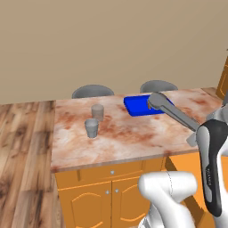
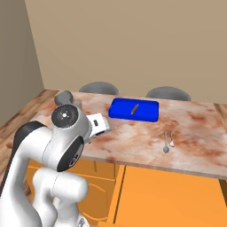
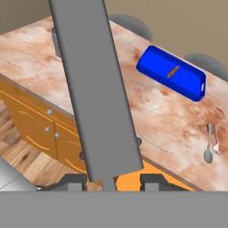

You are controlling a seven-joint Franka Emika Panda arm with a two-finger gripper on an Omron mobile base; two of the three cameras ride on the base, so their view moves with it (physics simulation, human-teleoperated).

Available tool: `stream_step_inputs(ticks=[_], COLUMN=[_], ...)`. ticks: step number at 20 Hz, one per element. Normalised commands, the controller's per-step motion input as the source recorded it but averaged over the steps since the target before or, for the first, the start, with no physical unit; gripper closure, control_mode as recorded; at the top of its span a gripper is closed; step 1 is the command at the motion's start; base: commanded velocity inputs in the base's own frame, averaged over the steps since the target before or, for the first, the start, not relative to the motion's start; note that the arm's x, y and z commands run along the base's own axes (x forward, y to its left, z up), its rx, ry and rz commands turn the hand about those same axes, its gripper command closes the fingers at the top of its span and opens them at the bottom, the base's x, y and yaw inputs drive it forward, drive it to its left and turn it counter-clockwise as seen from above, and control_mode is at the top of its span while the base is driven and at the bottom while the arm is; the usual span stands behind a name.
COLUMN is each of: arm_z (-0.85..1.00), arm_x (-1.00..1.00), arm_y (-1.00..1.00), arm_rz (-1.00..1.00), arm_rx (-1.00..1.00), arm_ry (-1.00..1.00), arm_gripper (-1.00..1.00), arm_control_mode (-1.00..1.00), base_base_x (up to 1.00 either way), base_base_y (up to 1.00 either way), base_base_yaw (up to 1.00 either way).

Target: Take the tongs from the drawer on the right and place them on the dining counter next to the tray containing the kebab skewer.

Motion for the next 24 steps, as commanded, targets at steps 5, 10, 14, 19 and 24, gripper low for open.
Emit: stream_step_inputs(ticks=[5, 10, 14, 19, 24], arm_z=[0.0, 0.0, 0.0, 0.0, 0.0], arm_x=[0.0, 0.0, 0.0, 0.0, 0.0], arm_y=[0.16, 0.0, 0.0, 0.0, 0.0], arm_rz=[0.0, 0.0, 0.0, 0.0, 0.0], arm_rx=[0.0, 0.0, 0.0, 0.0, 0.0], arm_ry=[-0.03, 0.0, 0.0, 0.0, 0.0], arm_gripper=[1.0, 1.0, 1.0, 1.0, 1.0], arm_control_mode=[1.0, 1.0, 1.0, 1.0, 1.0], base_base_x=[-0.02, -0.27, -0.48, -0.13, 0.19], base_base_y=[0.56, 1.0, 1.0, 1.0, 1.0], base_base_yaw=[0.0, 0.0, 0.0, -0.03, -0.11])
